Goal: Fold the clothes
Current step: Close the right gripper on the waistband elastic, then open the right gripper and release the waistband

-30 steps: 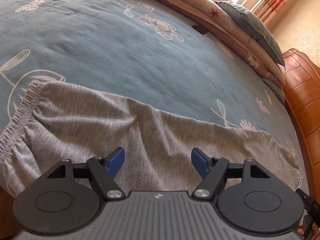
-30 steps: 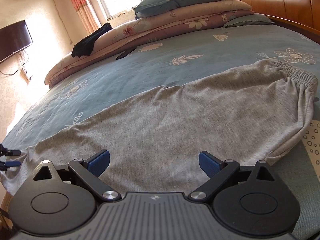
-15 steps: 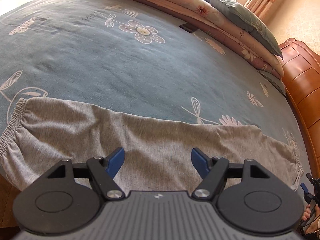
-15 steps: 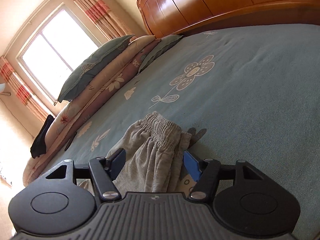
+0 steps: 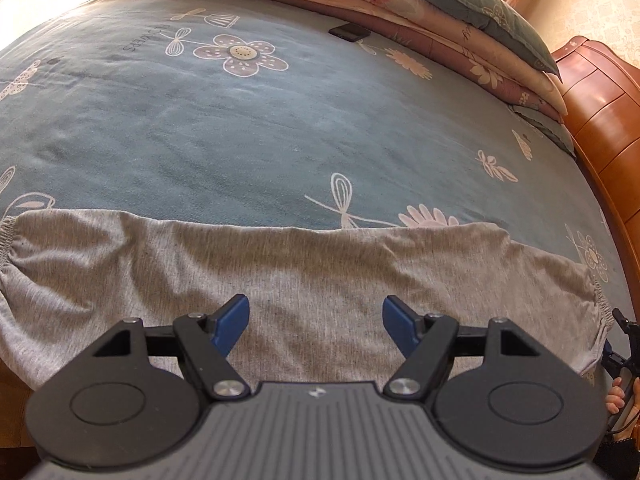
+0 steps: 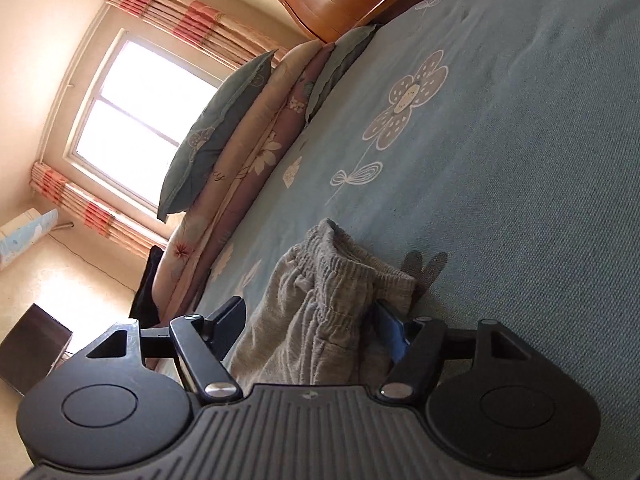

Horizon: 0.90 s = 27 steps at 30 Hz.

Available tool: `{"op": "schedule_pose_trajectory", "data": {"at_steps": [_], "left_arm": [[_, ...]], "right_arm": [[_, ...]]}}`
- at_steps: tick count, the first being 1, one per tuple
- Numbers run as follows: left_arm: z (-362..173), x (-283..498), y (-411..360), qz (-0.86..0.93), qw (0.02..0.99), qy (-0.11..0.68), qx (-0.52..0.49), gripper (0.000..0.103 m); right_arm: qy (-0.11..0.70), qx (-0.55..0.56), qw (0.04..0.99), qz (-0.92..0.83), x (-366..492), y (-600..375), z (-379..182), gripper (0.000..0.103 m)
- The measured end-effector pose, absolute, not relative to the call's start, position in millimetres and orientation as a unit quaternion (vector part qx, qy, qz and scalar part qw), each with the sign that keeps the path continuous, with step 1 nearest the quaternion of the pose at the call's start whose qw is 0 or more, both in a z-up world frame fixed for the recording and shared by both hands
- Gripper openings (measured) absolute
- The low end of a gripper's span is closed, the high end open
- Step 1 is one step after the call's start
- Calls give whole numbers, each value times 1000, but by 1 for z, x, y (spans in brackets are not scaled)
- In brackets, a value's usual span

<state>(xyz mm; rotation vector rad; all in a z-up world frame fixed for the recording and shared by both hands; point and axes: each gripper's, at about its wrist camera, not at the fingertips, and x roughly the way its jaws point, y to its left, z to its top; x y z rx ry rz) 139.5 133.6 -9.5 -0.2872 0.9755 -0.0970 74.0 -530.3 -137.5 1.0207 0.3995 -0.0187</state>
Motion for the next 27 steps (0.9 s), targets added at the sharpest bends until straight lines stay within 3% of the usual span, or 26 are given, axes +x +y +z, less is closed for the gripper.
{"op": "schedule_pose_trajectory", "data": {"at_steps": [6, 7, 9, 10, 16, 23, 27], "left_arm": [[-8, 143, 112, -70, 872, 469, -123, 73], [-8, 143, 111, -72, 871, 469, -123, 73], [-6, 141, 111, -74, 872, 468, -125, 73], [-6, 141, 111, -73, 872, 467, -124, 74], [-7, 138, 118, -65, 874, 465, -127, 74], [-40, 133, 138, -48, 859, 493, -133, 74], [-51, 126, 158, -32, 857, 494, -143, 74]], "right_arm": [[204, 460, 864, 32, 90, -521, -138, 73], [218, 434, 874, 20, 95, -517, -138, 53], [236, 401, 885, -9, 99, -511, -134, 25], [231, 392, 890, -8, 99, -510, -129, 20], [219, 365, 905, -14, 105, -528, -84, 16], [276, 356, 890, -69, 83, -526, -112, 21], [260, 343, 893, -130, 59, -523, -92, 42]]}}
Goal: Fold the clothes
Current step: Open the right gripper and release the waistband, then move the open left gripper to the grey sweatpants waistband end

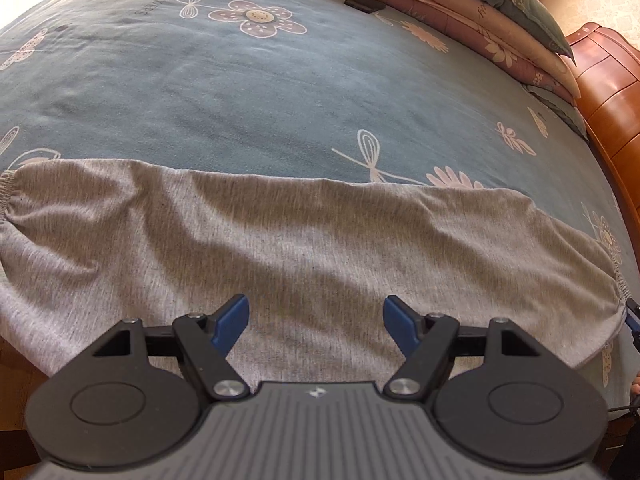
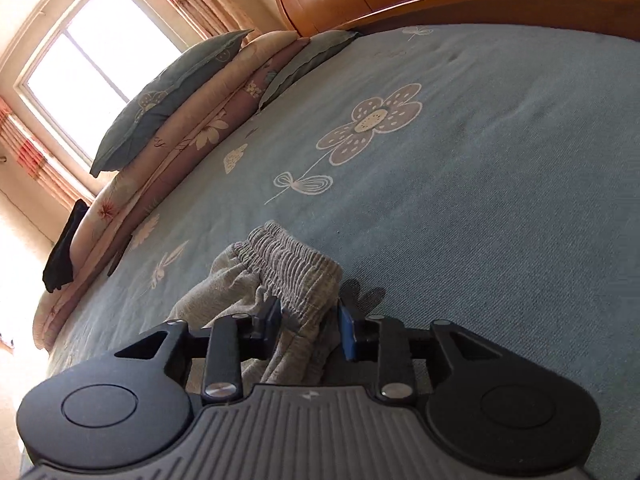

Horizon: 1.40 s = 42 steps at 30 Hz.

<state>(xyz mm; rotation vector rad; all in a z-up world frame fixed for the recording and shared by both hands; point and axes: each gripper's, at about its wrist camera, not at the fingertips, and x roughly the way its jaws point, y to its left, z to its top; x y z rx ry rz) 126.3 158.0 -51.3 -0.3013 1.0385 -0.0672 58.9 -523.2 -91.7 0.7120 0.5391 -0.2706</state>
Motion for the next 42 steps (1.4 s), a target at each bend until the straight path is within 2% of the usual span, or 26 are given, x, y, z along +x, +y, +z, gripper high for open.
{"op": "schedule_pose_trajectory", "data": {"at_steps": [5, 7, 12, 18, 23, 25, 27, 33, 36, 38, 39, 42], "left_arm": [[-70, 119, 184, -10, 849, 504, -158, 74], [-77, 115, 194, -3, 847, 505, -163, 74], [-85, 99, 217, 4, 846, 499, -187, 74], [-91, 77, 240, 3, 853, 477, -210, 75], [-94, 60, 244, -7, 842, 495, -213, 78], [-83, 58, 247, -9, 855, 476, -204, 78], [-69, 58, 257, -4, 872, 439, -217, 78], [-62, 94, 281, -5, 874, 398, -278, 79], [-76, 110, 284, 11, 870, 408, -276, 79], [-89, 118, 291, 52, 864, 425, -267, 79], [-94, 119, 297, 63, 861, 425, -271, 75], [-96, 101, 325, 75, 855, 401, -319, 75]], "right_arm": [[212, 309, 920, -115, 36, -496, -48, 42], [215, 313, 923, -66, 39, -479, -43, 48], [270, 325, 906, 25, 65, -425, -59, 51], [353, 288, 890, -34, 65, -403, -94, 51], [348, 305, 885, -48, 51, -407, -91, 51], [344, 290, 892, -46, 50, -395, -82, 61], [342, 272, 899, -24, 54, -377, -74, 66], [377, 236, 895, 46, 70, -307, -84, 69], [375, 197, 904, 52, 68, -277, -92, 82], [373, 181, 909, 49, 65, -272, -92, 84], [374, 187, 907, 48, 64, -274, -91, 83], [373, 212, 902, 45, 61, -284, -91, 83]]}}
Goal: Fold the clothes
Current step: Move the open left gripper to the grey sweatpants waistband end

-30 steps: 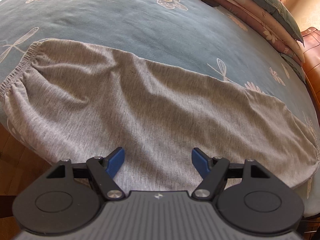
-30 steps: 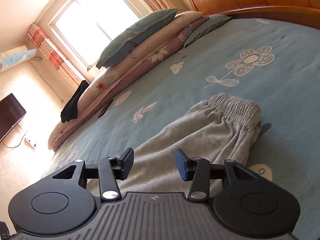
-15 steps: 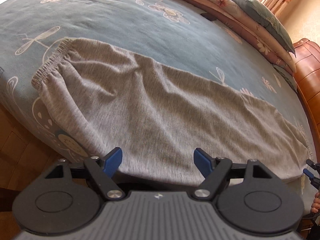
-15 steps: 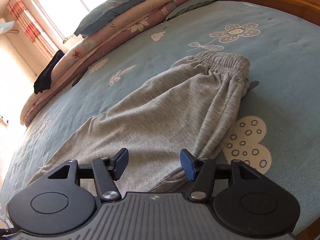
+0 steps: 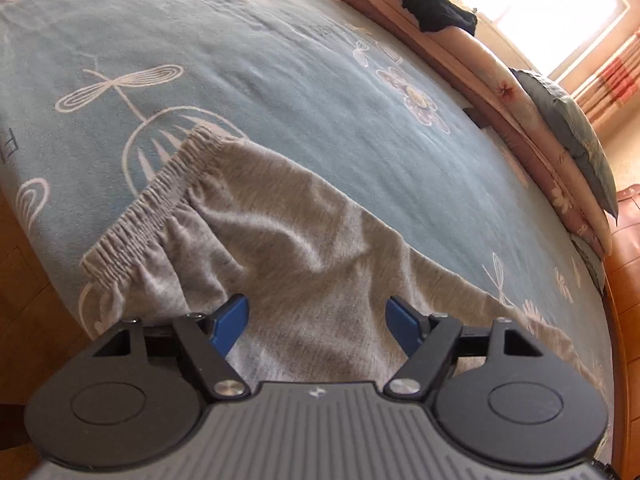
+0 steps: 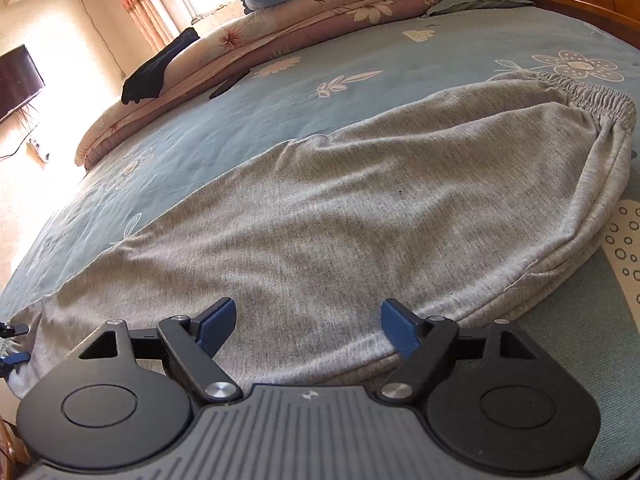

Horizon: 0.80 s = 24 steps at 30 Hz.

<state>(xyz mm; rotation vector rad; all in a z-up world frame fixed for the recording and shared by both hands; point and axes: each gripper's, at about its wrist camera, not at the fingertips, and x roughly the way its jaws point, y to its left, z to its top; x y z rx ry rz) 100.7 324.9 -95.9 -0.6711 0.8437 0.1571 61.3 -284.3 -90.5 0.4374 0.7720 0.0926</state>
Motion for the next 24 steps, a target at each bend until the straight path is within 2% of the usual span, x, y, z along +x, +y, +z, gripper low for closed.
{"op": "schedule_pose_trajectory", "data": {"at_steps": [3, 7, 10, 13, 16, 17, 21, 24], "left_arm": [[-87, 92, 330, 72, 857, 394, -325, 75], [-74, 103, 309, -3, 864, 378, -332, 78], [-72, 123, 282, -56, 864, 378, -328, 79], [-77, 152, 257, -69, 867, 389, -304, 79], [-91, 168, 255, -8, 868, 406, -285, 78], [-95, 164, 262, 17, 868, 400, -294, 72], [-93, 150, 283, 46, 860, 391, -324, 72], [-80, 152, 270, -5, 855, 396, -333, 74]], "right_arm": [[368, 234, 899, 45, 62, -289, -94, 84], [355, 222, 907, 47, 62, -278, -97, 97], [358, 187, 914, 43, 64, -265, -96, 101], [363, 169, 916, 37, 66, -258, -97, 103], [362, 172, 915, 37, 66, -259, -97, 103], [362, 175, 915, 39, 66, -261, -97, 103], [357, 185, 914, 43, 65, -264, -99, 103], [357, 172, 917, 37, 67, -260, -99, 103]]}}
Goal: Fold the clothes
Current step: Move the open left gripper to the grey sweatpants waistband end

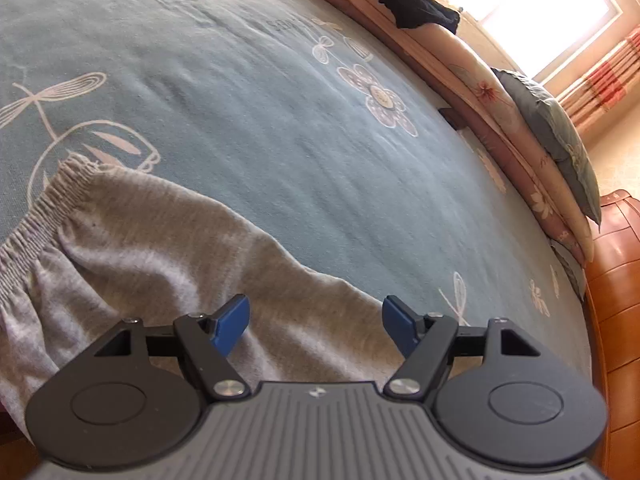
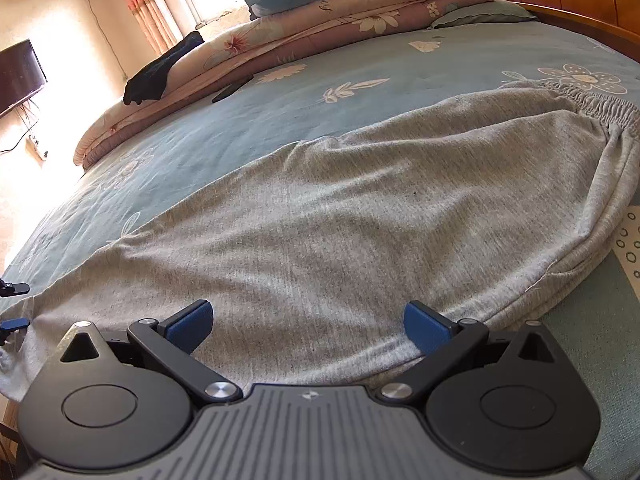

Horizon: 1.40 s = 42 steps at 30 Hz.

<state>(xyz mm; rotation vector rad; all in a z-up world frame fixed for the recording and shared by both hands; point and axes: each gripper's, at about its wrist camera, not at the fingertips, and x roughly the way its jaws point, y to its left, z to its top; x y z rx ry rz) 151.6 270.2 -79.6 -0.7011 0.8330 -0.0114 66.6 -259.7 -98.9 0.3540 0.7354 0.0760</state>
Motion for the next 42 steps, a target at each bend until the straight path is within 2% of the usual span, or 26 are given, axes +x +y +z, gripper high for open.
{"op": "schedule_pose_trajectory", "data": {"at_steps": [2, 6, 10, 14, 19, 24, 27, 32, 38, 42], "left_arm": [[-73, 162, 248, -68, 846, 402, -344, 80], [-70, 194, 183, -181, 820, 421, -341, 80], [-97, 230, 127, -192, 806, 454, -327, 80], [-116, 252, 127, -160, 808, 431, -369, 80], [-97, 253, 133, -144, 813, 414, -384, 80], [-96, 250, 98, -215, 802, 432, -352, 83], [-110, 259, 86, -182, 808, 450, -335, 82], [-88, 257, 105, -156, 820, 433, -341, 82], [-36, 208, 170, -154, 855, 413, -275, 85], [-49, 178, 230, -90, 859, 421, -277, 85]], "right_arm": [[357, 158, 920, 32, 67, -255, -99, 103], [358, 120, 926, 25, 67, -245, -101, 103], [359, 99, 928, 25, 67, -241, -102, 103], [351, 108, 929, 38, 64, -247, -103, 103], [338, 116, 933, 44, 61, -251, -105, 103], [336, 88, 937, 38, 62, -242, -107, 103], [338, 66, 938, 36, 62, -237, -108, 103], [335, 58, 940, 36, 61, -236, -109, 103], [331, 21, 943, 25, 58, -225, -113, 103], [328, 16, 945, 15, 58, -222, -114, 103]]}}
